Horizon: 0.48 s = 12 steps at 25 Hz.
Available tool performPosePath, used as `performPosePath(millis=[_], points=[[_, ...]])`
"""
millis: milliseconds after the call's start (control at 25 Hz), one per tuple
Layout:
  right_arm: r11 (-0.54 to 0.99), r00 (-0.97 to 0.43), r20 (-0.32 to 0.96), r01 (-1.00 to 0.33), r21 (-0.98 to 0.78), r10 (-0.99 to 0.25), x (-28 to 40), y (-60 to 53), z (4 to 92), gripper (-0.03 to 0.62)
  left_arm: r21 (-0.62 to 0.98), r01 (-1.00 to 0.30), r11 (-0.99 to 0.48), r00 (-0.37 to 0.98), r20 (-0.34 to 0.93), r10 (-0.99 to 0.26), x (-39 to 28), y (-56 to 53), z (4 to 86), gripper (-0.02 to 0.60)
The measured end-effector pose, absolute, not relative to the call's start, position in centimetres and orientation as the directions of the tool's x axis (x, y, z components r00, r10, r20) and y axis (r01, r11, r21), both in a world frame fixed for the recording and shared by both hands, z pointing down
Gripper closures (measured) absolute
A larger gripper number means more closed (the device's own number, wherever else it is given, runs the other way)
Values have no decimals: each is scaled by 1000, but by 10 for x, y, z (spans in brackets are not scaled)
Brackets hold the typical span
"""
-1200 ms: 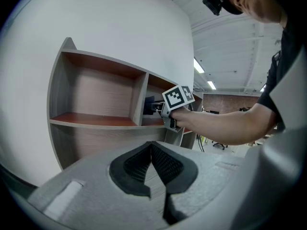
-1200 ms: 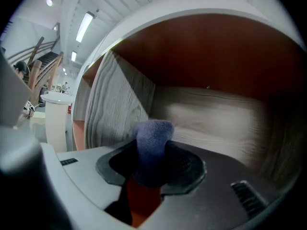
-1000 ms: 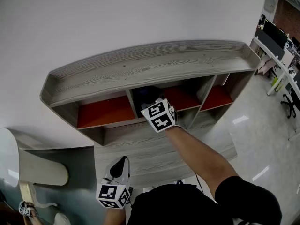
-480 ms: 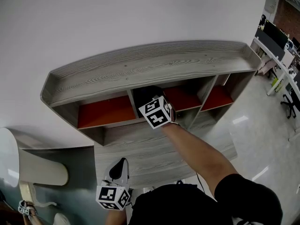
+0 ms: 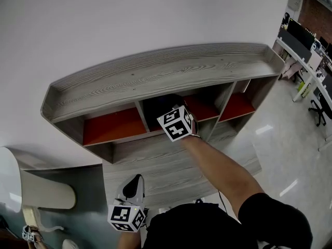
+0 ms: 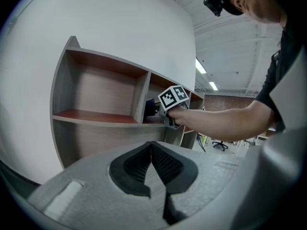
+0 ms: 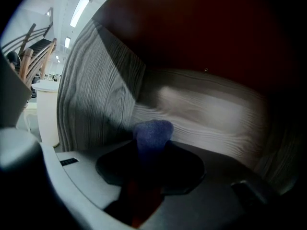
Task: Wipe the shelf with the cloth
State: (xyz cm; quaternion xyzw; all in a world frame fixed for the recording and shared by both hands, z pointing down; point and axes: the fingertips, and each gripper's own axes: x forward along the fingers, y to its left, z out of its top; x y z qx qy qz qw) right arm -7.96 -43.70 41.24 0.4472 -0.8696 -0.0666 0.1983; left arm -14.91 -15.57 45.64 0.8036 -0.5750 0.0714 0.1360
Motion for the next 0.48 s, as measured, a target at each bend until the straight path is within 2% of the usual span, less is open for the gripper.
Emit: performPosePath(millis=[480], points=[[516,-442,286,-810,279,-850,-30,-450,416,436,134,-931,-341,365,271,-891,-134,-164,457,571]])
